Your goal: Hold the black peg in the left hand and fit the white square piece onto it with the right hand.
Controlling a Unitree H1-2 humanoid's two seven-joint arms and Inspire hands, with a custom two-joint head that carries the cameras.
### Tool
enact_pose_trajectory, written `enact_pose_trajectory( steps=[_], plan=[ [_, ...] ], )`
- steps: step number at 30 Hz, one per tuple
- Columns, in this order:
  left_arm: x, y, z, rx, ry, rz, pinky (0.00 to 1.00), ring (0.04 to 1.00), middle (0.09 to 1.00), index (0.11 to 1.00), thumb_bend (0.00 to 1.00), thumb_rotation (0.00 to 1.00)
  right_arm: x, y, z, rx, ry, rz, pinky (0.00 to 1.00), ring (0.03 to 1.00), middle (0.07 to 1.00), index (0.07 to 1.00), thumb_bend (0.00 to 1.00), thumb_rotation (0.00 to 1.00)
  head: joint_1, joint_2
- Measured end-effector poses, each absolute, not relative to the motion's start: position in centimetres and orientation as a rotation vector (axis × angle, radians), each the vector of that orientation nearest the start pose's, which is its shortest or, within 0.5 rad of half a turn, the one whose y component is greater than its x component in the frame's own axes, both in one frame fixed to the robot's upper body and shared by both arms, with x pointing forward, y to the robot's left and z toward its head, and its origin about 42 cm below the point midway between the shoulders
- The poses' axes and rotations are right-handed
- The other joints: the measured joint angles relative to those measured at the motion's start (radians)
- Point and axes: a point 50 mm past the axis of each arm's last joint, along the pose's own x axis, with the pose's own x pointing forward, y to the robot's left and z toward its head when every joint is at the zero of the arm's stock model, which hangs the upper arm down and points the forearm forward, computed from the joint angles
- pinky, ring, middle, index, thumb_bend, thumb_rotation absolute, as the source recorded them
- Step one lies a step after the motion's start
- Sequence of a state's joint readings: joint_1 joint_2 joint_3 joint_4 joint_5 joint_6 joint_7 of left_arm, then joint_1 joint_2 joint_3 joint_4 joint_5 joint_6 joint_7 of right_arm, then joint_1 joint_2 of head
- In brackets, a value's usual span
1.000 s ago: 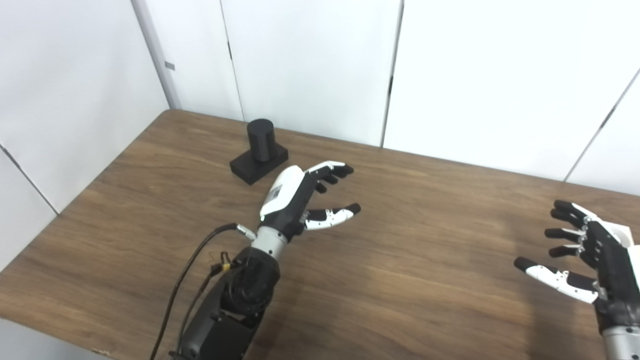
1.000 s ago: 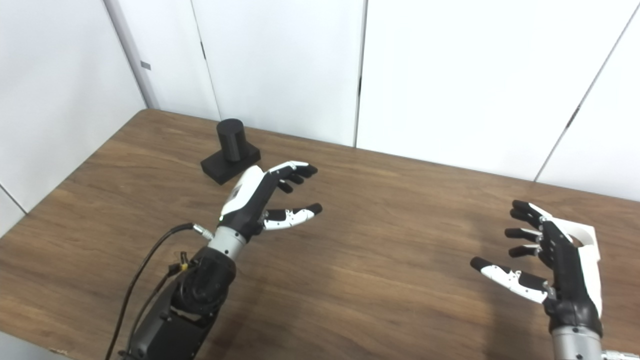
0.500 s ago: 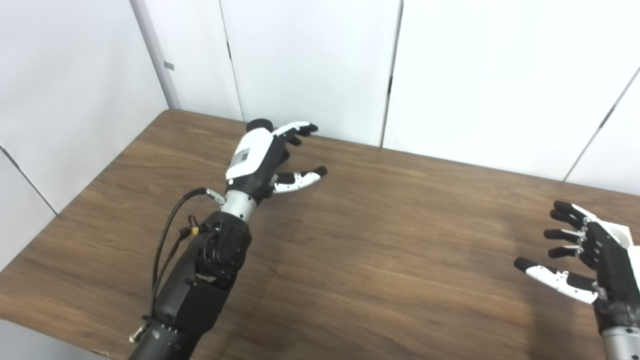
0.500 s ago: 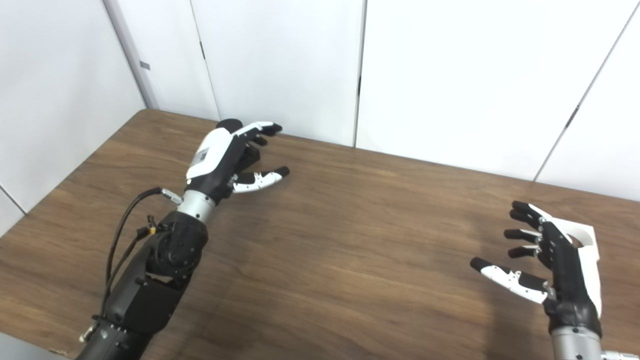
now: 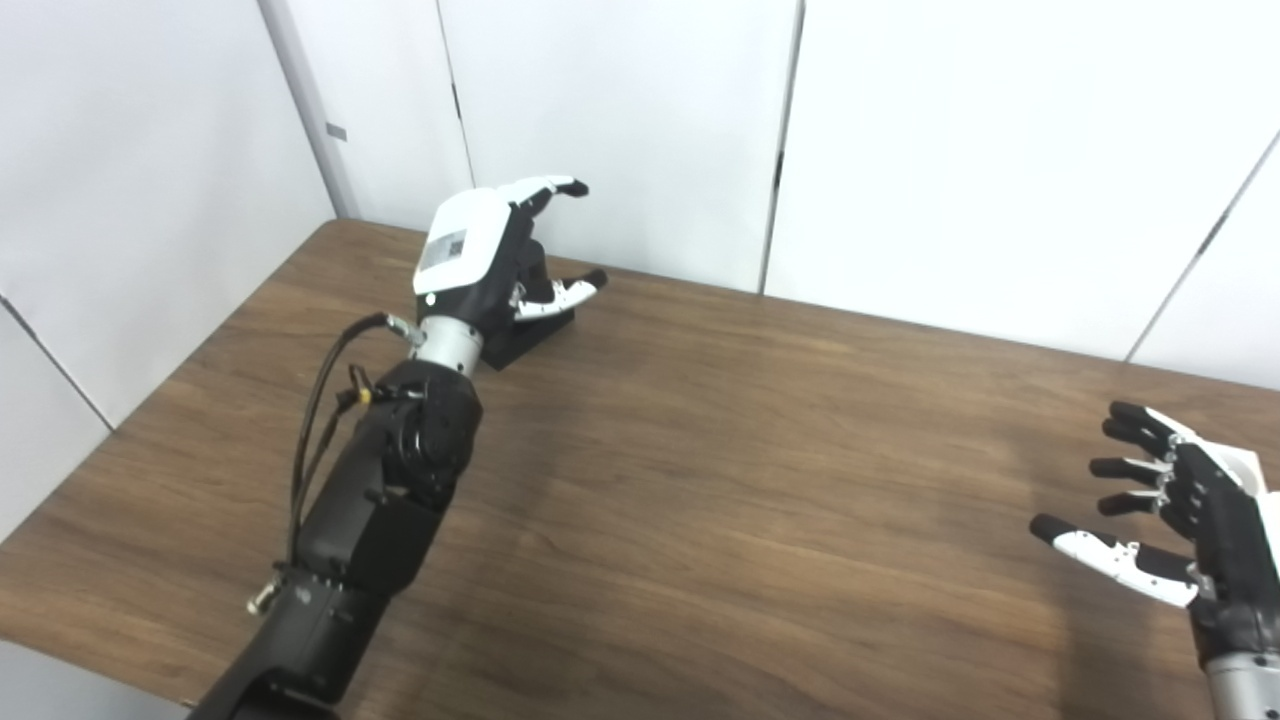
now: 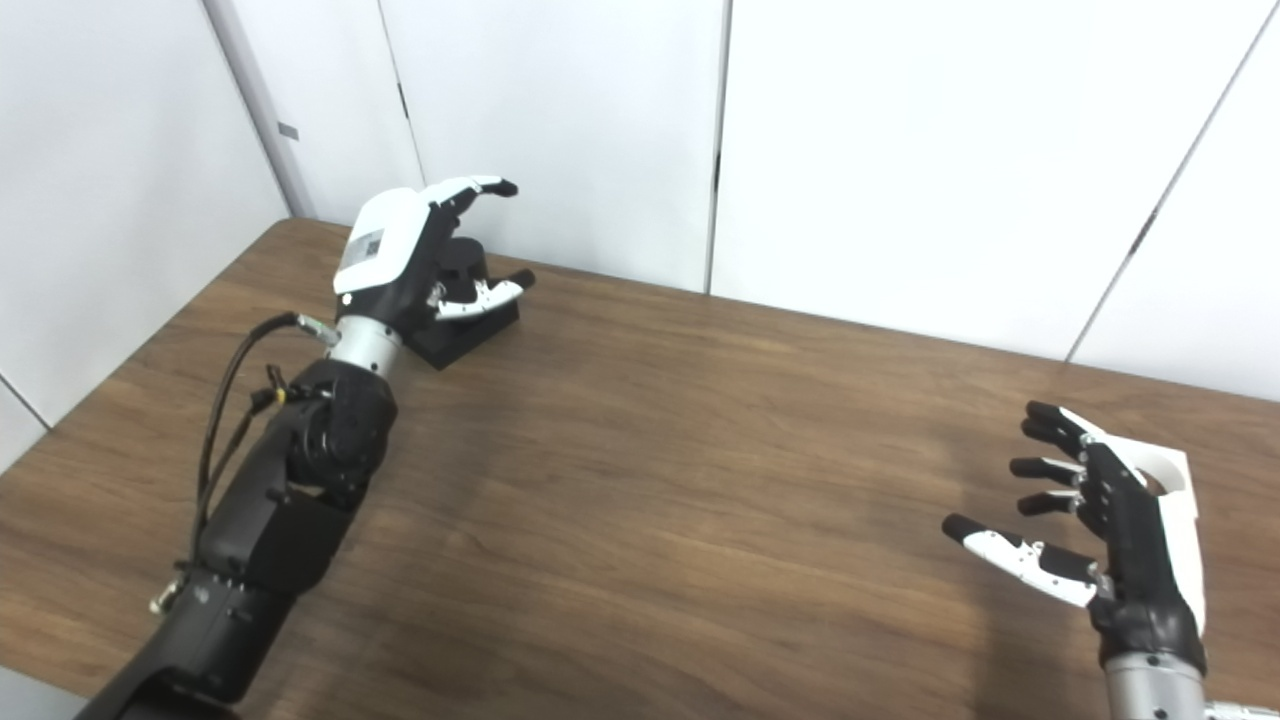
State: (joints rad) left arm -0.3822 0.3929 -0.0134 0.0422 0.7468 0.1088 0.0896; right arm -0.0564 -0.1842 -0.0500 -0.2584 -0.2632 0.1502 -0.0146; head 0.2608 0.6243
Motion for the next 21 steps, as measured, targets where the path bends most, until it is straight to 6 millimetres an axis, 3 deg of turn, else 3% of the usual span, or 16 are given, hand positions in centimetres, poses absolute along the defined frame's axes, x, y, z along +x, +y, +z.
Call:
enact_pose_trajectory(
  steps=[7, 14, 21],
  plan=[
    [40.7, 33.6, 24.1, 1.206, -0.269, 0.294, 0.72, 0.925, 0.877, 0.8, 0.75, 0.28, 29.4, -27.3, 18.0, -0.44, -0.171, -0.106, 0.52, 0.666, 0.788, 0.794, 0.67, 0.0, 0.0, 0.0],
    [41.5, 35.6, 23.9, 1.268, -0.152, 0.337, 0.77, 0.958, 0.919, 0.834, 0.8, 0.41, 29.4, -27.3, 18.0, -0.44, -0.172, -0.107, 0.52, 0.666, 0.788, 0.797, 0.66, 0.0, 0.0, 0.0],
    [41.7, 37.0, 24.0, 1.247, -0.012, 0.34, 0.75, 0.935, 0.903, 0.817, 0.86, 0.46, 29.3, -27.3, 18.2, -0.436, -0.174, -0.109, 0.53, 0.667, 0.793, 0.796, 0.64, 0.0, 0.0, 0.0]
  ],
)
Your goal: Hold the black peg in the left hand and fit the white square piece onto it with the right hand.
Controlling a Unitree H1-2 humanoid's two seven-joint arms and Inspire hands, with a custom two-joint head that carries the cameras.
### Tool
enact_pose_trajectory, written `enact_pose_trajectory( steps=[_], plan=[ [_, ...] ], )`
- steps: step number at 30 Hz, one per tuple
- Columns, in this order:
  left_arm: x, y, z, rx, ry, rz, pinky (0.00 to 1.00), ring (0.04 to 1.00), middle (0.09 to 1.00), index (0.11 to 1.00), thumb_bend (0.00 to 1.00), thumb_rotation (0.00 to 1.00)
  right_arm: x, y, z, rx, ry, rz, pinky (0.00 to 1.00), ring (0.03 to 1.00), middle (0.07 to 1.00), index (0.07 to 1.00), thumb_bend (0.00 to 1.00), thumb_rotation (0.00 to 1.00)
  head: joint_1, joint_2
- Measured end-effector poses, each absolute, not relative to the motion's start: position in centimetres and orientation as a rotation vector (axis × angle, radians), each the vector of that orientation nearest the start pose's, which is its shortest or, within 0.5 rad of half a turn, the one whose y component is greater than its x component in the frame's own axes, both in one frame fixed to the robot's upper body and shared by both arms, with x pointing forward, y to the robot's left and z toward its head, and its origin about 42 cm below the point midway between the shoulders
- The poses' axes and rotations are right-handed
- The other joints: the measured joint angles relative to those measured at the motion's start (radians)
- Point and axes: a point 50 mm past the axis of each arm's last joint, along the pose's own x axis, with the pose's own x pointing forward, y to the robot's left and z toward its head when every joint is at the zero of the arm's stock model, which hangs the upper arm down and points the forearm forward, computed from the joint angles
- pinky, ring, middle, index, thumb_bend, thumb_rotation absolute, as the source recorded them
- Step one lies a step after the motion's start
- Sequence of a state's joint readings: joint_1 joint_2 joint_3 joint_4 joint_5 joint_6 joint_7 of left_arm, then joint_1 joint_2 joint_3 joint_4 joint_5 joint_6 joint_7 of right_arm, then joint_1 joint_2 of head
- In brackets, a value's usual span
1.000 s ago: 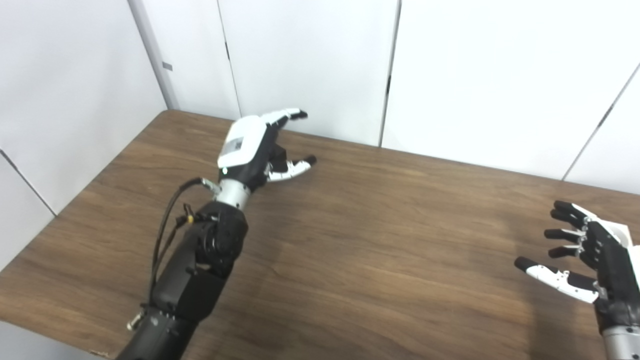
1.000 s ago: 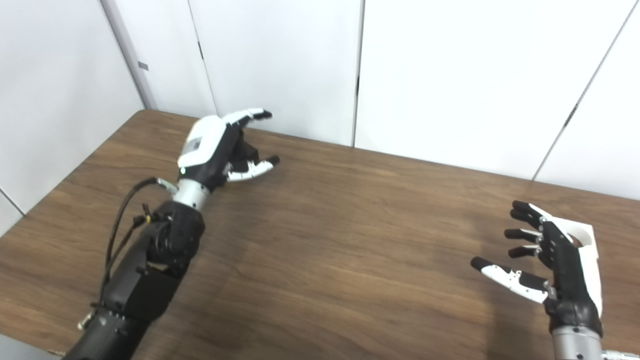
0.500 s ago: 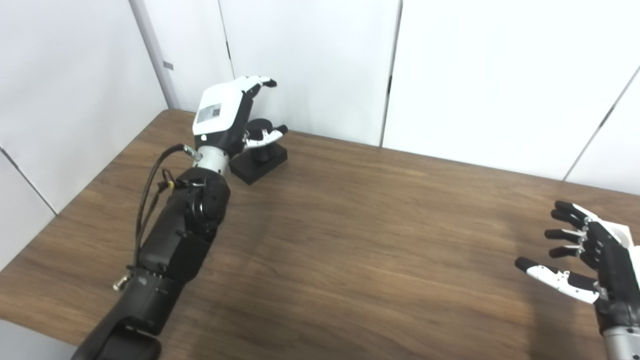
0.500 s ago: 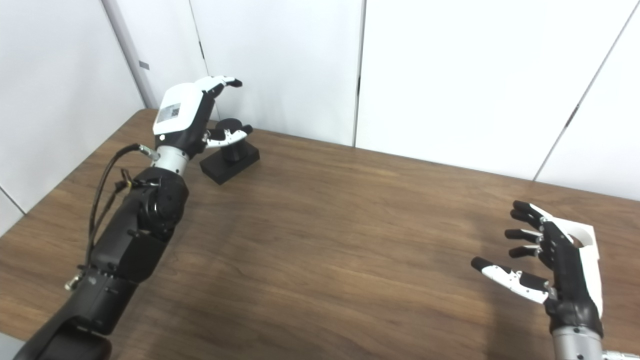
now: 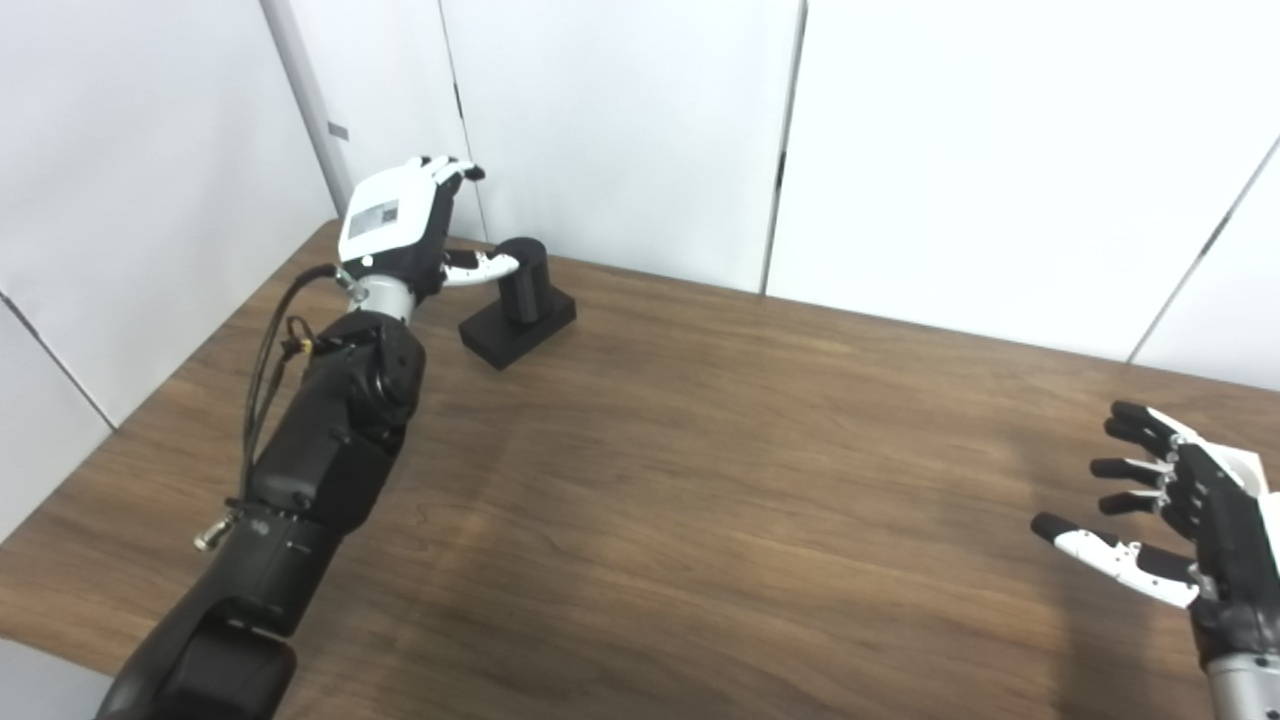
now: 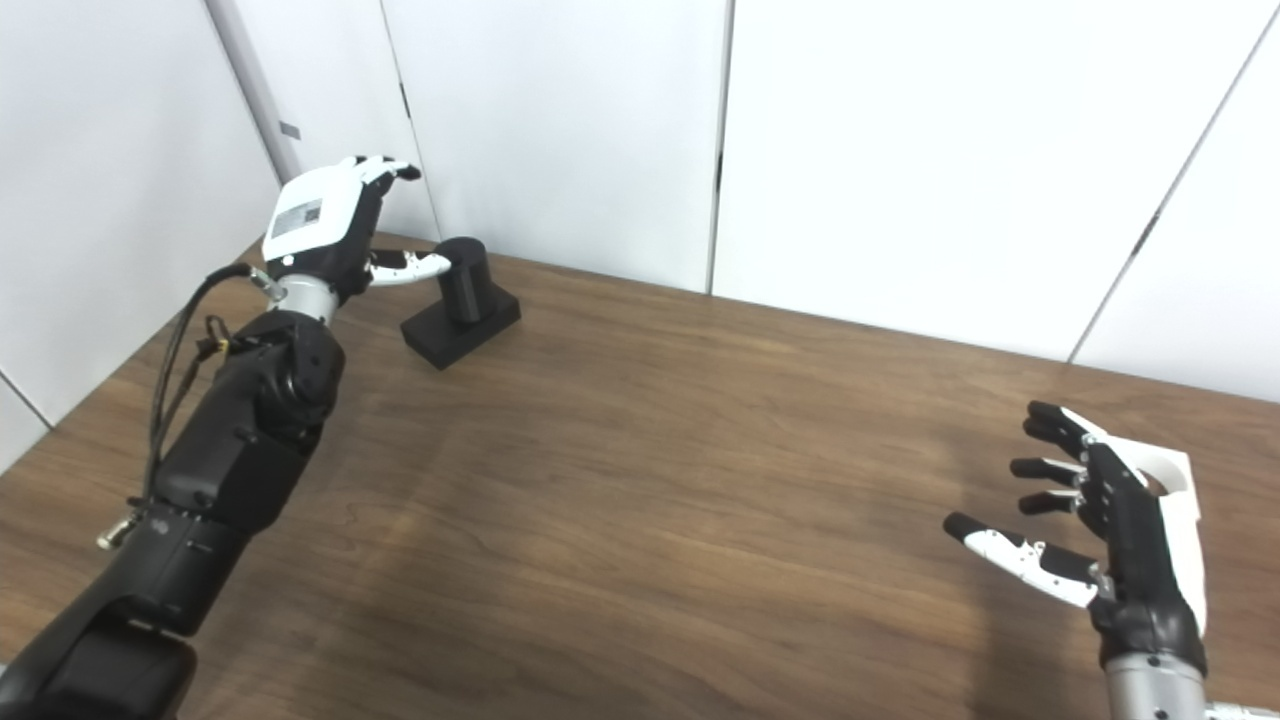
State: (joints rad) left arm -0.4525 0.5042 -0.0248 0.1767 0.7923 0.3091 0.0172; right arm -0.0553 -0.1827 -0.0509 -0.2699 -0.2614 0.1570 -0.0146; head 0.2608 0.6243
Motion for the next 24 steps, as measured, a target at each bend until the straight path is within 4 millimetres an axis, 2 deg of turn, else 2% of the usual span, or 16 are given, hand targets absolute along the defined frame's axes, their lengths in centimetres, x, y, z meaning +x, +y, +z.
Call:
enact_pose_trajectory(
  steps=[2, 10, 15, 20, 24],
  plan=[
    [41.7, 37.2, 24.0, 1.238, 0.022, 0.333, 0.78, 0.959, 0.923, 0.835, 0.89, 0.5, 29.3, -27.3, 18.4, -0.437, -0.179, -0.11, 0.54, 0.672, 0.797, 0.8, 0.64, 0.0, 0.0, 0.0],
    [41.6, 38.1, 24.1, 1.261, 0.16, 0.265, 0.77, 0.97, 0.949, 0.815, 0.95, 0.59, 29.3, -27.3, 18.4, -0.437, -0.176, -0.112, 0.53, 0.666, 0.793, 0.792, 0.64, 0.0, 0.002, 0.005],
    [41.6, 38.4, 24.2, 1.289, 0.187, 0.229, 0.74, 0.972, 0.96, 0.793, 0.97, 0.6, 29.2, -27.3, 18.5, -0.439, -0.168, -0.115, 0.52, 0.656, 0.789, 0.788, 0.64, 0.0, 0.0, 0.005],
    [41.9, 37.7, 24.0, 1.297, 0.22, 0.183, 0.79, 0.992, 0.971, 0.805, 0.99, 0.63, 29.2, -27.3, 18.5, -0.441, -0.166, -0.117, 0.52, 0.659, 0.79, 0.789, 0.63, 0.0, 0.003, 0.005],
    [42.1, 37.5, 23.7, 1.304, 0.247, 0.155, 0.8, 0.992, 0.975, 0.8, 1.0, 0.62, 29.2, -27.3, 18.5, -0.44, -0.16, -0.118, 0.54, 0.67, 0.799, 0.792, 0.64, 0.0, 0.0, 0.006]
  ],
)
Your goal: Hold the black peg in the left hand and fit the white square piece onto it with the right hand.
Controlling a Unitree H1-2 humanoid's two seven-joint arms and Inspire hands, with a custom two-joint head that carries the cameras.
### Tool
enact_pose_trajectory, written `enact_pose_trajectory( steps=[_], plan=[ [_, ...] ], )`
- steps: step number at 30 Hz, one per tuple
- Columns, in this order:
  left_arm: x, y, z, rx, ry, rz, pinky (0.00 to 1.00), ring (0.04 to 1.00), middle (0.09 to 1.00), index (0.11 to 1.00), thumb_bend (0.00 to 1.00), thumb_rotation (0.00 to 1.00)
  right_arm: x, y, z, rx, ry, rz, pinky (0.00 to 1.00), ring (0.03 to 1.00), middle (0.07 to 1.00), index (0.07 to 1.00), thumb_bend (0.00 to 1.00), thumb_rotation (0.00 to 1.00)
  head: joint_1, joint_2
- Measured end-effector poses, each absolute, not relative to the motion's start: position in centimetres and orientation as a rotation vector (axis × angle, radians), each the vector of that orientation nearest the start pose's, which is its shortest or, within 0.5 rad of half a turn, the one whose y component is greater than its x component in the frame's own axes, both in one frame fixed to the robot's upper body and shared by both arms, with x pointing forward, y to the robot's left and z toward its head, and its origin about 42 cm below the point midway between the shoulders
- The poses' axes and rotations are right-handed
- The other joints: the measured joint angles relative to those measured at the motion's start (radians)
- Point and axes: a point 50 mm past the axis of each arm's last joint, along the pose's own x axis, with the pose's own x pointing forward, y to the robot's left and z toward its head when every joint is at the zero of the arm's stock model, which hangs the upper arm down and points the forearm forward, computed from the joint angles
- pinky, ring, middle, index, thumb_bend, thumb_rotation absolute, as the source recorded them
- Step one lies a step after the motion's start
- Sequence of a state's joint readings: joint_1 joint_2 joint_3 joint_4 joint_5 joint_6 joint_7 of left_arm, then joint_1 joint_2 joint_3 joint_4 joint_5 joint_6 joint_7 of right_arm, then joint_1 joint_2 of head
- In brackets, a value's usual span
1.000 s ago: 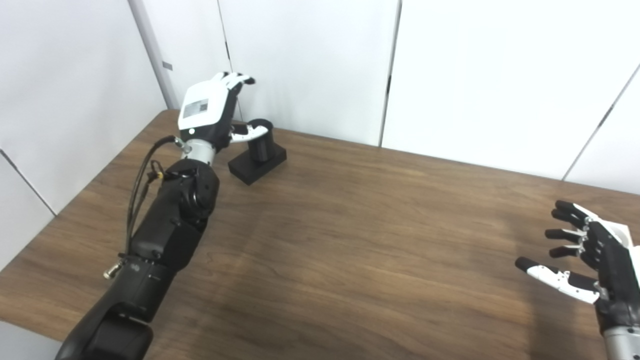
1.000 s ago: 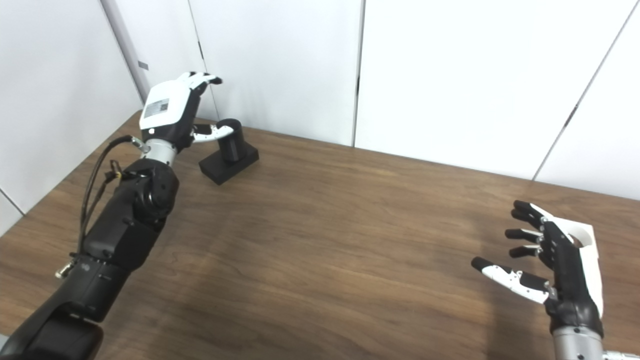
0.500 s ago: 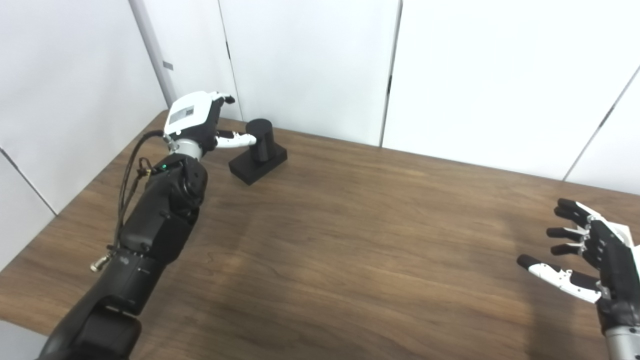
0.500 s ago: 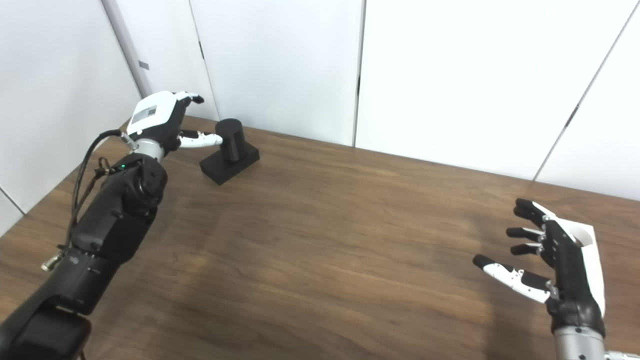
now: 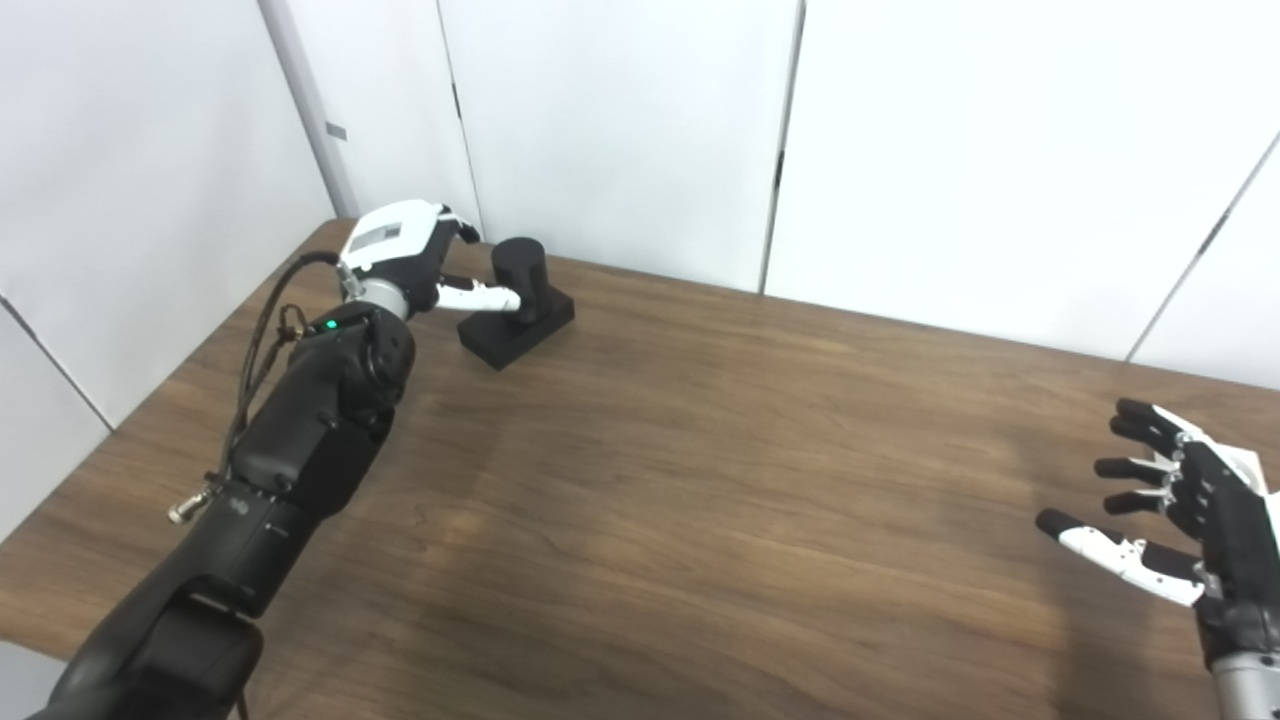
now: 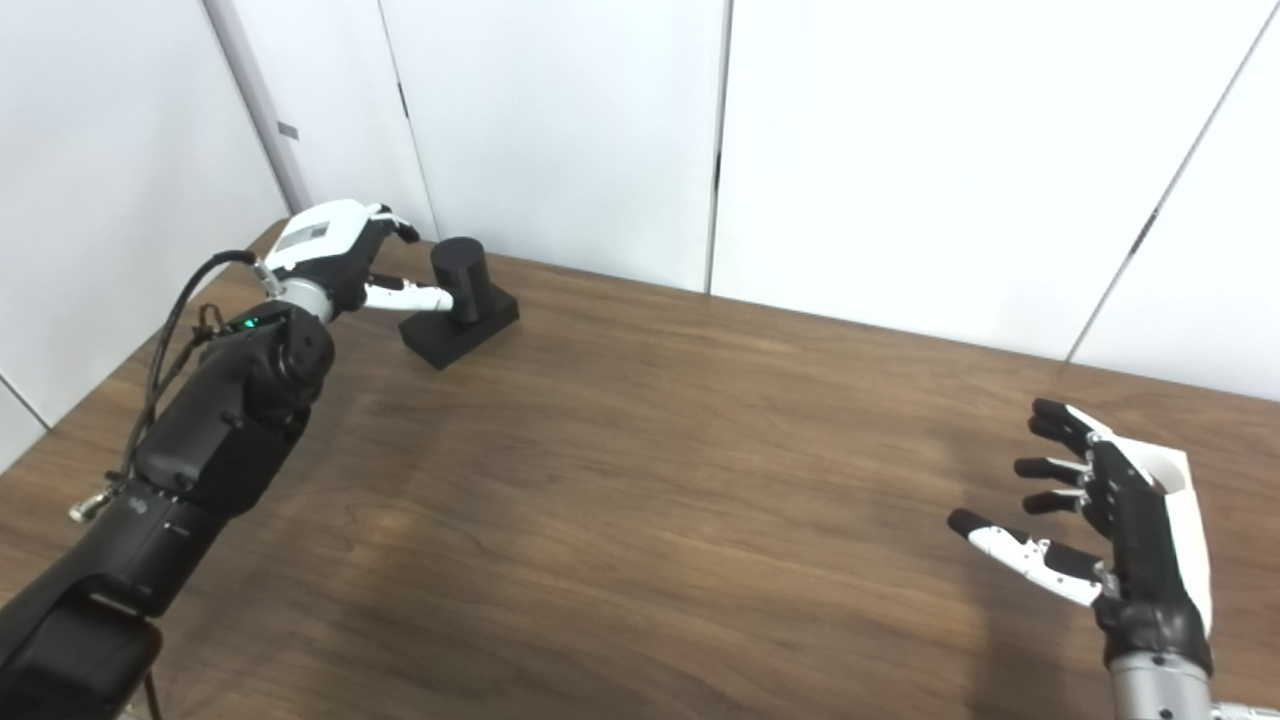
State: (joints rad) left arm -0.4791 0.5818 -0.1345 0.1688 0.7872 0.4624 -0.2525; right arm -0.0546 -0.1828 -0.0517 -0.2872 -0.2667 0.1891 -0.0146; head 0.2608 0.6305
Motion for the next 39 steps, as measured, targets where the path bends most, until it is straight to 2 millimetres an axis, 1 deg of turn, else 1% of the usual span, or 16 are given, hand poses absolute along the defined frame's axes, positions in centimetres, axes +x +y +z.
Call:
enact_pose_trajectory(
  steps=[3, 11, 15, 19, 29, 39],
  plan=[
    [42.2, 37.3, 23.5, 1.313, 0.264, 0.137, 0.83, 0.999, 0.981, 0.804, 1.0, 0.62, 29.2, -27.3, 18.5, -0.439, -0.158, -0.118, 0.53, 0.661, 0.794, 0.792, 0.64, 0.0, 0.0, 0.0],
    [42.6, 36.8, 21.9, 1.365, 0.318, 0.1, 0.84, 1.0, 0.978, 0.813, 1.0, 0.62, 29.2, -27.3, 18.5, -0.439, -0.158, -0.118, 0.53, 0.66, 0.792, 0.789, 0.64, 0.0, -0.005, 0.003],
    [43.0, 36.6, 21.5, 1.382, 0.328, 0.085, 0.85, 1.0, 0.983, 0.818, 0.99, 0.61, 29.2, -27.3, 18.5, -0.442, -0.158, -0.119, 0.51, 0.651, 0.786, 0.785, 0.64, 0.0, -0.003, 0.003],
    [43.3, 36.8, 20.9, 1.39, 0.349, 0.086, 0.86, 1.0, 0.987, 0.822, 0.99, 0.61, 29.2, -27.3, 18.5, -0.447, -0.158, -0.12, 0.5, 0.64, 0.78, 0.782, 0.64, 0.0, -0.008, 0.003],
    [43.6, 37.1, 19.9, 1.415, 0.379, 0.087, 0.88, 1.0, 0.985, 0.826, 0.98, 0.6, 29.2, -27.3, 18.5, -0.45, -0.158, -0.122, 0.5, 0.648, 0.784, 0.78, 0.65, 0.0, -0.012, 0.005],
    [44.2, 37.4, 19.4, 1.443, 0.41, 0.084, 0.87, 1.0, 0.977, 0.796, 0.98, 0.58, 28.9, -27.0, 19.0, -0.446, -0.179, -0.124, 0.5, 0.647, 0.783, 0.78, 0.65, 0.0, -0.025, 0.009]
  ],
)
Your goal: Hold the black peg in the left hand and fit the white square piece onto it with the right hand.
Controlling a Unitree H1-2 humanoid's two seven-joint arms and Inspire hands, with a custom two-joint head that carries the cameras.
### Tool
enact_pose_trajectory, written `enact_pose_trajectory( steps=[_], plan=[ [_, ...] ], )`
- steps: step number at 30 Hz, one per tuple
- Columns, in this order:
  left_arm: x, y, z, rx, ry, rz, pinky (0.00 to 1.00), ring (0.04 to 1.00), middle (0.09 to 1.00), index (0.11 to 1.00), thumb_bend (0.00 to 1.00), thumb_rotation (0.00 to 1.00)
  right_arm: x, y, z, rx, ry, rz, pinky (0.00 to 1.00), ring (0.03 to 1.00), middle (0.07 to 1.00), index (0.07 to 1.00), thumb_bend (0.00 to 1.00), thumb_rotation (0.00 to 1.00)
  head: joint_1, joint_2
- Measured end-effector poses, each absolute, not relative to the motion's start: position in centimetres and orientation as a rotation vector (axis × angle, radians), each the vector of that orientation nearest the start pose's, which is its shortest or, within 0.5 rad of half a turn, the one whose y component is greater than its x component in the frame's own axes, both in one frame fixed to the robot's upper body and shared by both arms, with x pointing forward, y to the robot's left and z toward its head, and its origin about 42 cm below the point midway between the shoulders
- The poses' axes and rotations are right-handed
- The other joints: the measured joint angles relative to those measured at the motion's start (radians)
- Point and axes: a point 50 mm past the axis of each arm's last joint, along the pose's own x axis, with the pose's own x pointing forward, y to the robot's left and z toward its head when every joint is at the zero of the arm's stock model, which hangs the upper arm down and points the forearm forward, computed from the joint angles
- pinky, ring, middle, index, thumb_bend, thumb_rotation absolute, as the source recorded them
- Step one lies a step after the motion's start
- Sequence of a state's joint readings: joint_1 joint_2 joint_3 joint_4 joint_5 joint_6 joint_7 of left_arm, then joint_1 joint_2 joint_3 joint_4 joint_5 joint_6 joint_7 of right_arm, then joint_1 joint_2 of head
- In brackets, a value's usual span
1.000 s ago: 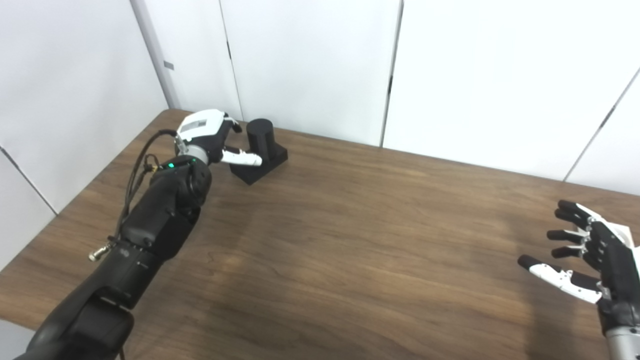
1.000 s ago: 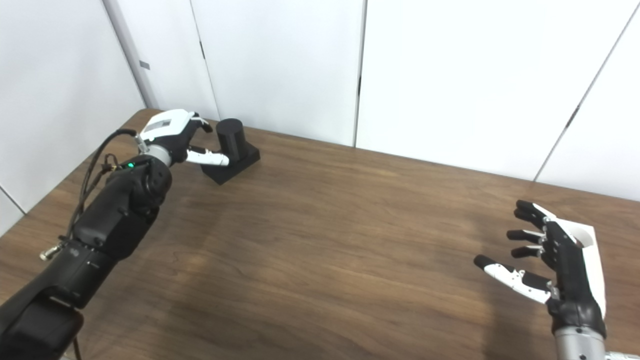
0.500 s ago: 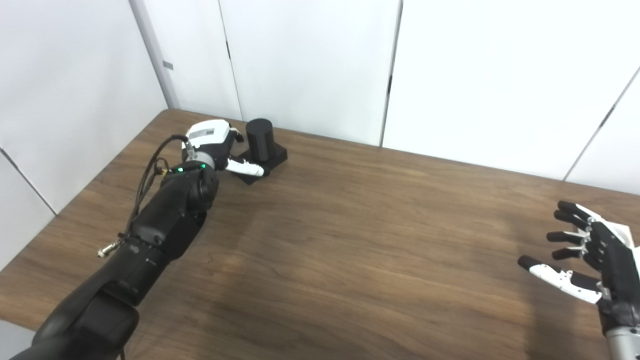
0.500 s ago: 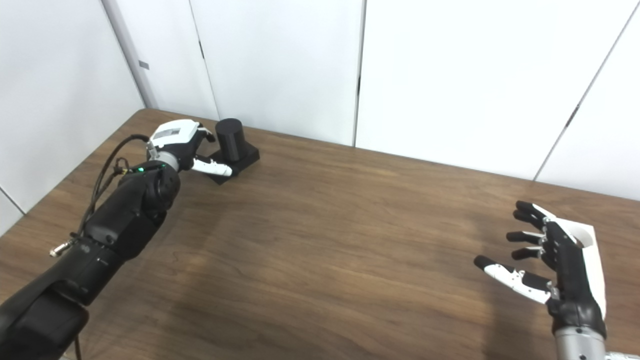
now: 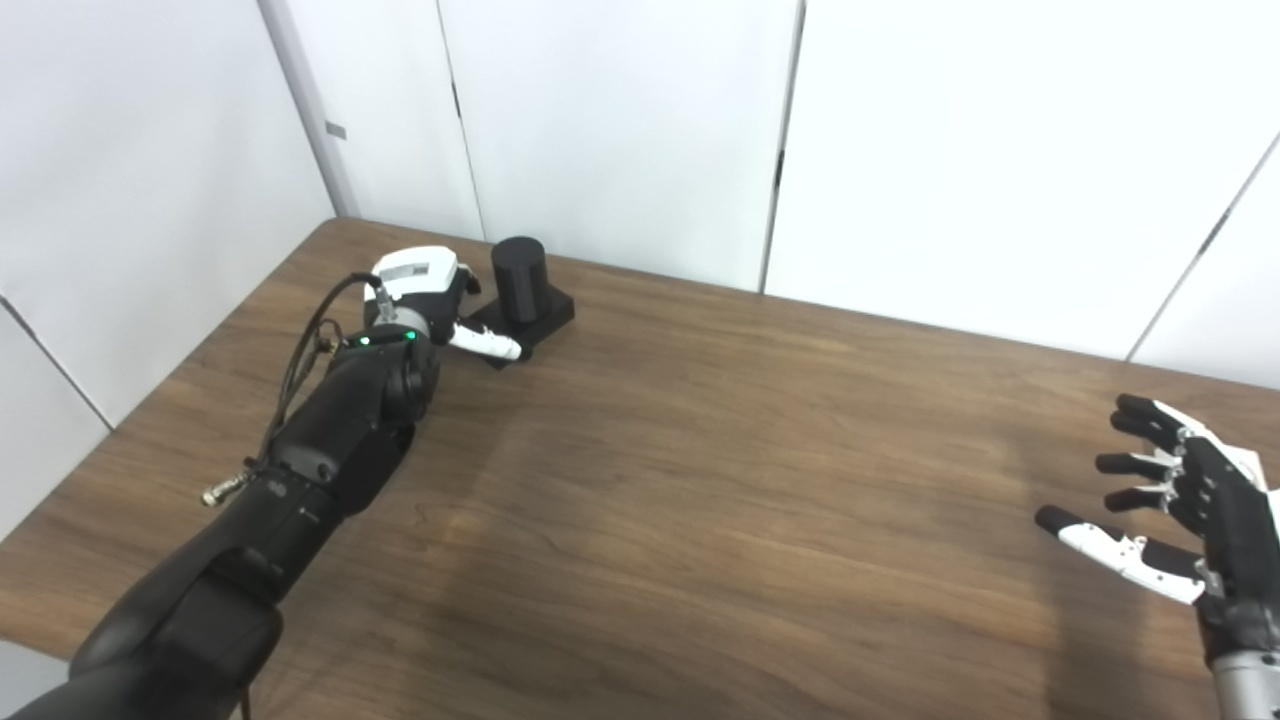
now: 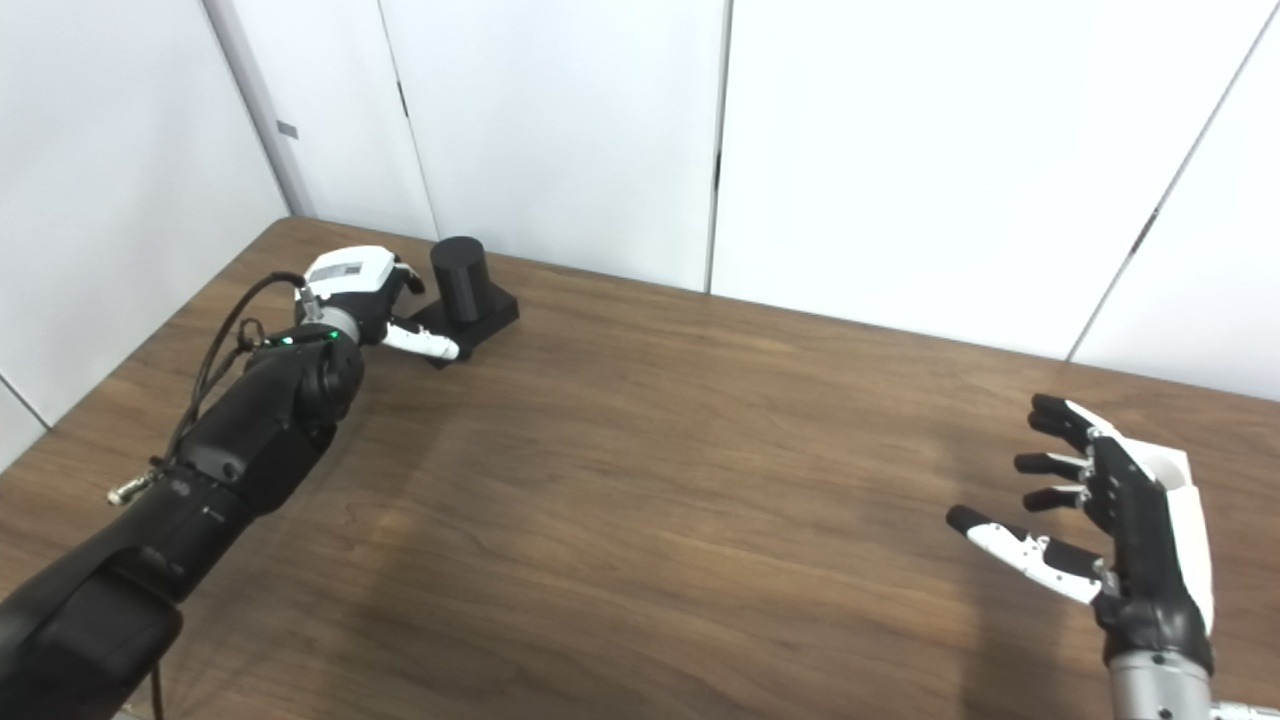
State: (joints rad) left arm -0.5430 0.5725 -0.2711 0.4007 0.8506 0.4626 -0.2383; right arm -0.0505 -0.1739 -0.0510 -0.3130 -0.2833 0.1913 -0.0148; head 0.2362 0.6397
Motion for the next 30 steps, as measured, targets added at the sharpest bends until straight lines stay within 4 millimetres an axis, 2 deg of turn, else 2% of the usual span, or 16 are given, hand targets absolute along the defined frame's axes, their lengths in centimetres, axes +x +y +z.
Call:
enact_pose_trajectory(
  steps=[10, 14, 20, 25, 30],
  plan=[
    [45.1, 37.7, 18.9, 1.462, 0.431, 0.099, 0.86, 0.991, 0.961, 0.758, 0.96, 0.61, 28.7, -27.0, 18.8, -0.454, -0.173, -0.128, 0.51, 0.654, 0.793, 0.786, 0.64, 0.0, -0.006, 0.005],
    [45.5, 37.5, 18.8, 1.458, 0.439, 0.097, 0.89, 0.99, 0.957, 0.762, 0.92, 0.56, 28.7, -27.1, 18.8, -0.456, -0.173, -0.13, 0.51, 0.654, 0.793, 0.786, 0.64, 0.0, -0.006, 0.005],
    [45.7, 37.3, 18.6, 1.437, 0.441, 0.088, 0.85, 0.971, 0.932, 0.771, 0.87, 0.51, 28.6, -27.1, 18.9, -0.456, -0.173, -0.133, 0.5, 0.653, 0.798, 0.784, 0.63, 0.0, -0.005, 0.009],
    [45.8, 37.1, 18.4, 1.446, 0.424, 0.054, 0.81, 0.959, 0.92, 0.691, 0.84, 0.49, 28.6, -27.1, 19.0, -0.453, -0.177, -0.135, 0.51, 0.658, 0.799, 0.782, 0.63, 0.0, -0.006, 0.011],
    [45.8, 36.9, 18.4, 1.461, 0.417, 0.04, 0.8, 0.955, 0.921, 0.706, 0.83, 0.47, 28.6, -27.1, 19.0, -0.454, -0.177, -0.137, 0.5, 0.65, 0.789, 0.781, 0.64, 0.0, -0.006, 0.011]
  ],
)
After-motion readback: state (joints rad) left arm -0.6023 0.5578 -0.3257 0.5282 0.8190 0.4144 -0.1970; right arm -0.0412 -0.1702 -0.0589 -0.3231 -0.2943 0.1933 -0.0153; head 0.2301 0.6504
